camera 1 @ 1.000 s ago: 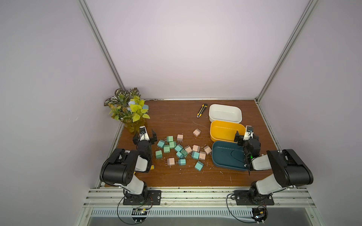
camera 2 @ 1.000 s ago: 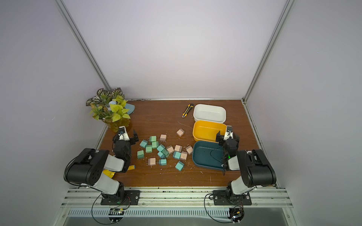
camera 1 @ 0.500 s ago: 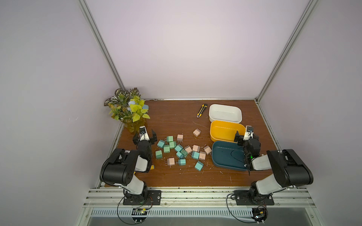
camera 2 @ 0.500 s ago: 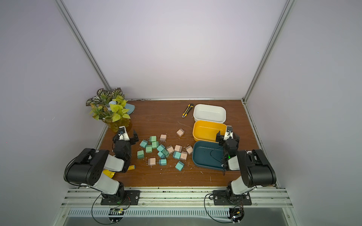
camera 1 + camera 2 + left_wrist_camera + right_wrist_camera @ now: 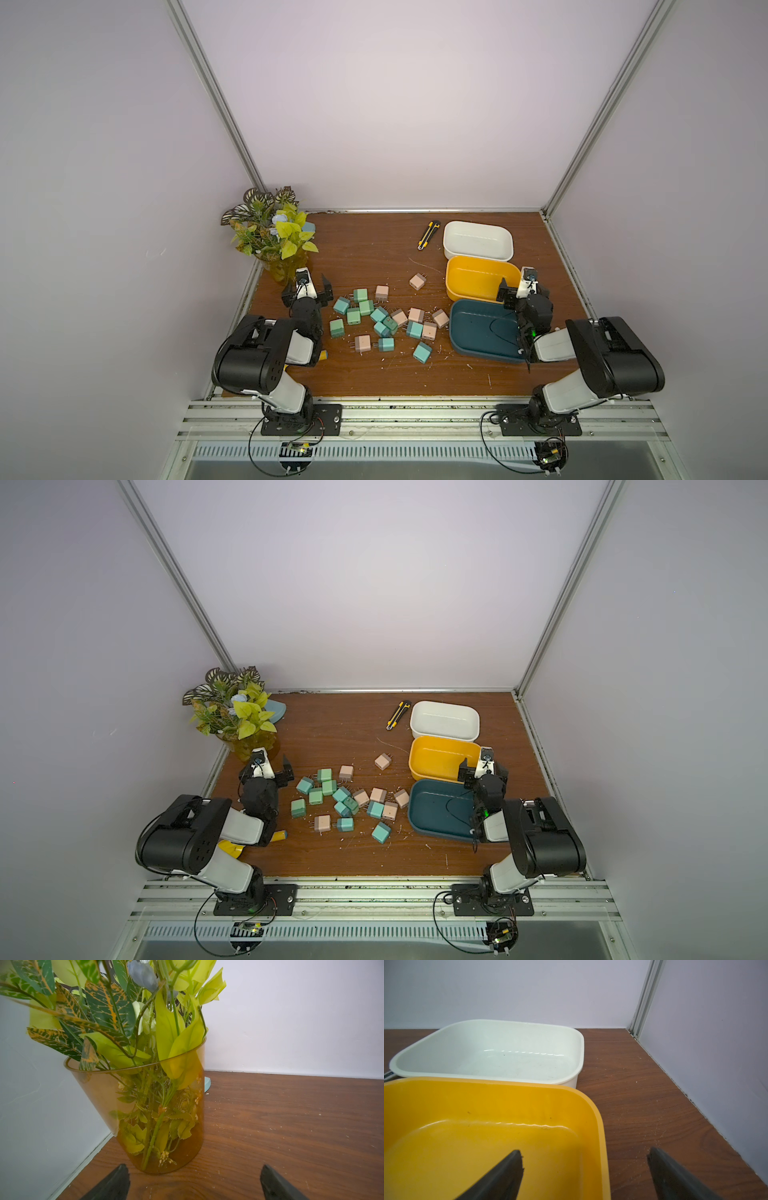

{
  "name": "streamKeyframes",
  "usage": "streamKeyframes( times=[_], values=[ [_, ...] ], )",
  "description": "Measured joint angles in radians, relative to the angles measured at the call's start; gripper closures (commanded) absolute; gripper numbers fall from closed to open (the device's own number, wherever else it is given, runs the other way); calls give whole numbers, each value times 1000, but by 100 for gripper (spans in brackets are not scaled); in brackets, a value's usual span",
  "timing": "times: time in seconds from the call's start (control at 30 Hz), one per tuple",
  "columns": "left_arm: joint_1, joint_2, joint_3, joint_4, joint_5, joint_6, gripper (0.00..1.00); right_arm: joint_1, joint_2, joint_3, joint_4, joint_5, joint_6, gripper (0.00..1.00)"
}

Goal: Place the plugs by color into the storage box
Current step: Pick up the plug from the center of the board.

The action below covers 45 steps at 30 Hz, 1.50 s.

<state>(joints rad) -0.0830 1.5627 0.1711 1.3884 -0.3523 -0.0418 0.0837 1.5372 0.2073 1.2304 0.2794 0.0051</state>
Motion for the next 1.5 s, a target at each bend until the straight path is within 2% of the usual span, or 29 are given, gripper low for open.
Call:
streamKeyframes(
  times=[0.5,0.7,0.8,0.9,1.0,1.13,1.23,1.37,1.5],
  values=[
    [0,0,0,0,0,0,1,0,0,0,0,0,0,0],
    [0,-19,-13,-1,8,0,1,0,-7,0,-5,3,1,6],
    [0,-100,-41,-12,14,1,0,0,-89,15,-108,6,2,6],
    [-3,-201,-38,-62,9,9,1,0,-190,95,-261,9,2,7],
    [-37,-274,-10,-122,-27,30,4,0,-278,158,-349,8,3,7],
    [-117,-375,44,-209,-54,58,8,0,-396,166,-455,8,27,10],
    [-170,-469,128,-355,-40,51,12,3,-465,200,-605,-8,76,13],
    [-210,-554,298,-615,58,-6,14,37,-557,288,-801,-73,159,16],
    [-221,-579,423,-865,201,-57,18,129,-648,348,-935,-132,229,17]
  ],
)
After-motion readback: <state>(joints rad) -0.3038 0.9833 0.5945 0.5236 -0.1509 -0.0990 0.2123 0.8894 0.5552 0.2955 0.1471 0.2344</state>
